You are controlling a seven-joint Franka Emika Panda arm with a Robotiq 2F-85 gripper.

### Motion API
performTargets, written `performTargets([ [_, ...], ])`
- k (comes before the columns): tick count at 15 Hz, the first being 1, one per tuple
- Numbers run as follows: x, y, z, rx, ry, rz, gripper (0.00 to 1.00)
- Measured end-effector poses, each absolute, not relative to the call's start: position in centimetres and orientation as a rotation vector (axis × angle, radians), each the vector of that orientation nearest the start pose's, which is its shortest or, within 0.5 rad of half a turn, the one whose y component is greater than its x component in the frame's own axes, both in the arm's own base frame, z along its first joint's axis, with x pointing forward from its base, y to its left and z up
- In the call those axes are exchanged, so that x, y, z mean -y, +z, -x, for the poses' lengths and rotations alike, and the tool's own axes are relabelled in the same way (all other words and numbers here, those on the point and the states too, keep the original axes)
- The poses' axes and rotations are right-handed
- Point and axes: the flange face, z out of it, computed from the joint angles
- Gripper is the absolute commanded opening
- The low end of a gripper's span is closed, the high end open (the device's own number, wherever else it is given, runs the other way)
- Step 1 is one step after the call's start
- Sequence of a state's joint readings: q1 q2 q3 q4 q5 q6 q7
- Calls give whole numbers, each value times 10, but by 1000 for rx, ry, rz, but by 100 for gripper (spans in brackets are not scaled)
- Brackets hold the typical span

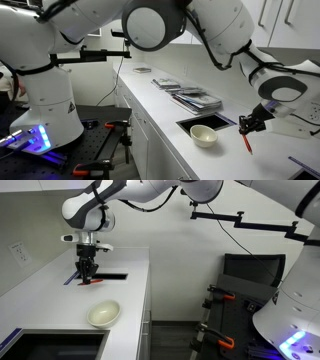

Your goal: Put the pen in the bowl

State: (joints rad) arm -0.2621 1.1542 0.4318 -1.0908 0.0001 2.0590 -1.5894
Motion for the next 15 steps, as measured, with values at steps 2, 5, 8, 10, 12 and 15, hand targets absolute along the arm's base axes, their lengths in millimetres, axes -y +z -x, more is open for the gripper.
performTargets([
  [2,-48,128,-738,1915,-207,1926,4],
  [5,-76,127,-713,1952,-123,1862,4],
  [8,-91,140,-688,2032,-74,1760,4],
  [10,-95,145,-669,2074,-41,1649,4],
  [12,-97,148,-652,2090,-41,1526,4],
  [15,-98,145,-633,2080,-58,1373,4],
])
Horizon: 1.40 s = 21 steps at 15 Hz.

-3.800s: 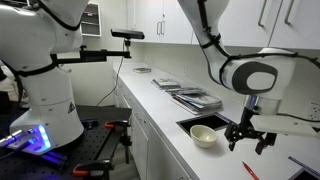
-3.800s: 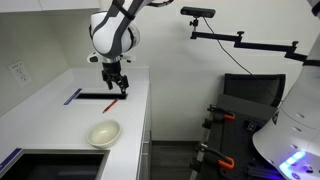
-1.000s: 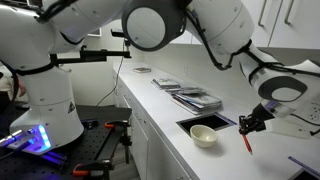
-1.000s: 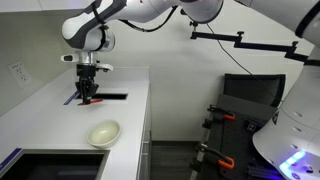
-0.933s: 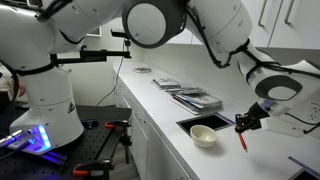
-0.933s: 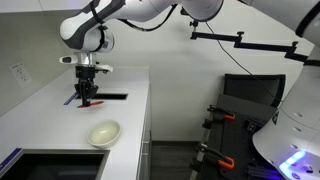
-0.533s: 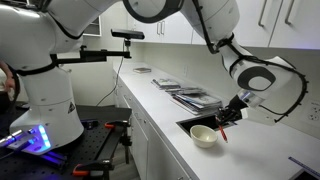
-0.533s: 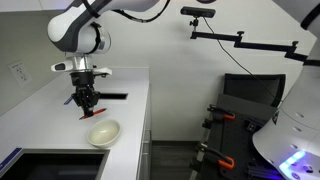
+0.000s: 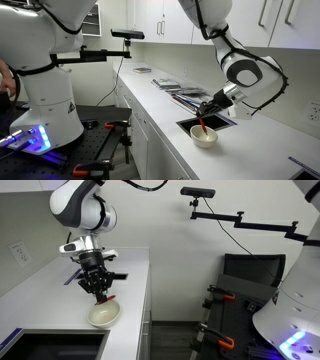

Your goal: Put the pen in the bowl

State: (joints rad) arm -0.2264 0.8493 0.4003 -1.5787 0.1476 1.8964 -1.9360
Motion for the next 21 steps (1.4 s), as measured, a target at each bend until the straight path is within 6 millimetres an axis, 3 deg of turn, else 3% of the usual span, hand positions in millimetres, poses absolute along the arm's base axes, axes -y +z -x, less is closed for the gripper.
performTargets([
  [9,-103,133,-630,2088,-203,1219,4],
  [15,-112,96,-642,2089,-250,1249,4],
  [16,-111,93,-647,2106,-273,1260,12],
  [17,-110,91,-652,2120,-292,1275,40],
  [19,-107,90,-658,2148,-306,1304,48],
  [21,-107,88,-660,2170,-295,1311,64],
])
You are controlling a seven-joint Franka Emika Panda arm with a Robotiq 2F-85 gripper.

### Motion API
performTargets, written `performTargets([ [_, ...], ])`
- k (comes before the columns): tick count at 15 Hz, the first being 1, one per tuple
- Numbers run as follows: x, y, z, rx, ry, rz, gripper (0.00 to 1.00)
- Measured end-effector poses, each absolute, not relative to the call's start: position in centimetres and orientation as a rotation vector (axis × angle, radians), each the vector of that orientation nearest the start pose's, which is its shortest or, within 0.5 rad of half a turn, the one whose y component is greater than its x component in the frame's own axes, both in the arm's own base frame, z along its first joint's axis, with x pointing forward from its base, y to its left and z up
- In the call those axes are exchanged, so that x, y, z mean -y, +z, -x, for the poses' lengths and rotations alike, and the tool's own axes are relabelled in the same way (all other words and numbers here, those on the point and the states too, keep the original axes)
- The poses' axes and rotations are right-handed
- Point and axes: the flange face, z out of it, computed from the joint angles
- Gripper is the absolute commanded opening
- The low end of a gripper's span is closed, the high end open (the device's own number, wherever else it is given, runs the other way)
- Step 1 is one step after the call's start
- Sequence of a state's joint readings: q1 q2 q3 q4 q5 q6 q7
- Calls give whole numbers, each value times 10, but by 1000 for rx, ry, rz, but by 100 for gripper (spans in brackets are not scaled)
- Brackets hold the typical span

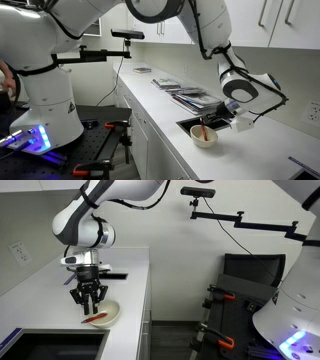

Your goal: Put the pen in the bowl

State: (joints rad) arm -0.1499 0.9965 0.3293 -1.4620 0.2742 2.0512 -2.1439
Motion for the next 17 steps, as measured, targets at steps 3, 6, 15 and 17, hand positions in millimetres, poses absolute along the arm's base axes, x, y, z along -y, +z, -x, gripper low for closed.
performTargets([
  [3,-109,87,-660,2194,-269,1303,86],
  [6,-108,91,-661,2209,-259,1305,100],
  [15,-95,156,-666,2268,-272,1326,100],
  [17,-93,170,-658,2266,-245,1313,100],
])
